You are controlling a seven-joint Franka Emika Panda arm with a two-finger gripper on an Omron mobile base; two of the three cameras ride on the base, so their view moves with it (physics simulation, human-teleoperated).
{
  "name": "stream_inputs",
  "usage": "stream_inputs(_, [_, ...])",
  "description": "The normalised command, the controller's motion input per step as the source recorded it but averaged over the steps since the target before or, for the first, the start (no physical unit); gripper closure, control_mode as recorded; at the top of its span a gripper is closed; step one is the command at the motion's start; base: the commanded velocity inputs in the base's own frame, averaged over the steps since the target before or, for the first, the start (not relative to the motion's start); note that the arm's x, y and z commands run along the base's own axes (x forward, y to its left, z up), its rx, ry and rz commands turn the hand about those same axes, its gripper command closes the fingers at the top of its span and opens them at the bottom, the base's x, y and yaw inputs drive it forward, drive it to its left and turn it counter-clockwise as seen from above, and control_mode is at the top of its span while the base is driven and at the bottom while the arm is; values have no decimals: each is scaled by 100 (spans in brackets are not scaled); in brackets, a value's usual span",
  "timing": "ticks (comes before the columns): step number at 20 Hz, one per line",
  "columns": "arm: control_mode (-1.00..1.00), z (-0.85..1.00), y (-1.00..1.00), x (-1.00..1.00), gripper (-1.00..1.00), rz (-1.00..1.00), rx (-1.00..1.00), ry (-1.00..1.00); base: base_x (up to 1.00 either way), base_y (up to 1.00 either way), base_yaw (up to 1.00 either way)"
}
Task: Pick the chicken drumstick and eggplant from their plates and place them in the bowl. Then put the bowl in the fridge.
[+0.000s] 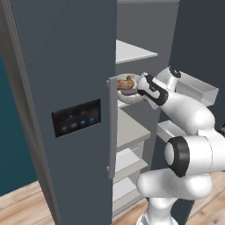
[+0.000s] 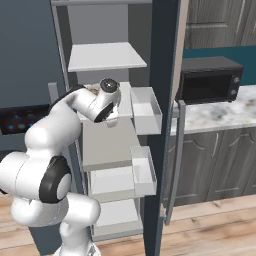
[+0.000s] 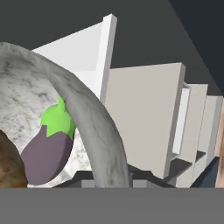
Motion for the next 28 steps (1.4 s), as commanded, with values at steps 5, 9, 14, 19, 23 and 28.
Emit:
stream_inputs(5, [-100,-2,7,41,100,-1,1,0,0,0,0])
stream_inputs(9, [-100,0,0,37,100,-4,2,4,0,0,0])
stream_inputs(14, [-100,-9,0,21,100,-4,4,11,0,0,0])
stream_inputs(19, [-100,-7,0,19,100,0,3,4,0,0,0])
stream_inputs(23, [-100,-4,0,23,100,0,3,0,0,0,0])
stream_inputs(28, [-100,-19,0,23,100,0,0,0,0,0,0])
